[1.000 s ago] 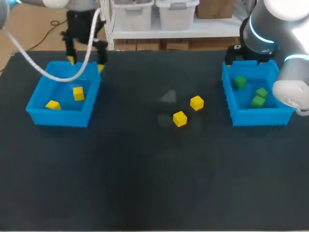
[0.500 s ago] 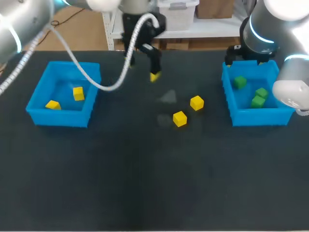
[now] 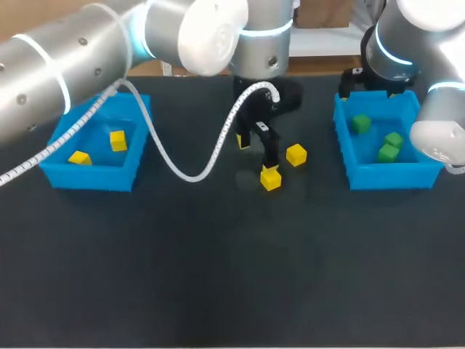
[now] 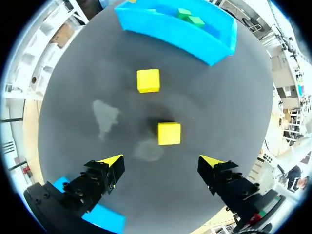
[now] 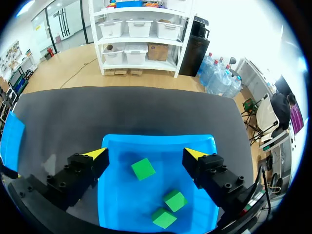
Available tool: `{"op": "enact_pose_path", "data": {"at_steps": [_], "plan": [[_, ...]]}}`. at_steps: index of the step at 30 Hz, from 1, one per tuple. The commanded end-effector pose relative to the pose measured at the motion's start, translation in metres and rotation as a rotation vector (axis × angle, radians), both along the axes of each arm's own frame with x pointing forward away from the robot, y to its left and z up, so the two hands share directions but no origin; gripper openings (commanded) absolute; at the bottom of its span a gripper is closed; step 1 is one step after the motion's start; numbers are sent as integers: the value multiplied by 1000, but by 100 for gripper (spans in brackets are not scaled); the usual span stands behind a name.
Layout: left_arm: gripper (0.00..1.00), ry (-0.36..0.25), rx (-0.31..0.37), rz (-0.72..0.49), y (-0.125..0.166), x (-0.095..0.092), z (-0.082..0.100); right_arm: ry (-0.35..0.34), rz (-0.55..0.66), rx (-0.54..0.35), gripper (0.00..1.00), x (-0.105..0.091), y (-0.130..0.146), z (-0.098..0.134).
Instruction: Put the green cubes in the right bin and the yellow cubes in the left bin.
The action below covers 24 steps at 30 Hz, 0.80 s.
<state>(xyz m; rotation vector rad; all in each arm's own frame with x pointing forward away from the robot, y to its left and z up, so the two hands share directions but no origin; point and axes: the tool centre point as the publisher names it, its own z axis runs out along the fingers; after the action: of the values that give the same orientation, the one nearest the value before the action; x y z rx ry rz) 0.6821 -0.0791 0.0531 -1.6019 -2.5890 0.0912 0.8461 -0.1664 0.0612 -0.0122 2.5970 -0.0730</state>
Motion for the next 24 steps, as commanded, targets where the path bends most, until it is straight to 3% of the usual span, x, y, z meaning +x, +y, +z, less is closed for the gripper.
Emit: {"op": "enact_pose_path", "data": {"at_steps": [1,8,18,24], "plan": [[100,3,-2,8,-7,-4,-2,-5,-1,0,100,-2,0,0],[100,-1,-4,101,-13,3,-26,-5,-1,0,100,-2,0,0],[100,-81,38,118,-20,17,-44,-5,-1,0,100,-2,0,0],[100,-74,62,123,-19,20,-55,-5,-1,0,100,-2,0,0]]}}
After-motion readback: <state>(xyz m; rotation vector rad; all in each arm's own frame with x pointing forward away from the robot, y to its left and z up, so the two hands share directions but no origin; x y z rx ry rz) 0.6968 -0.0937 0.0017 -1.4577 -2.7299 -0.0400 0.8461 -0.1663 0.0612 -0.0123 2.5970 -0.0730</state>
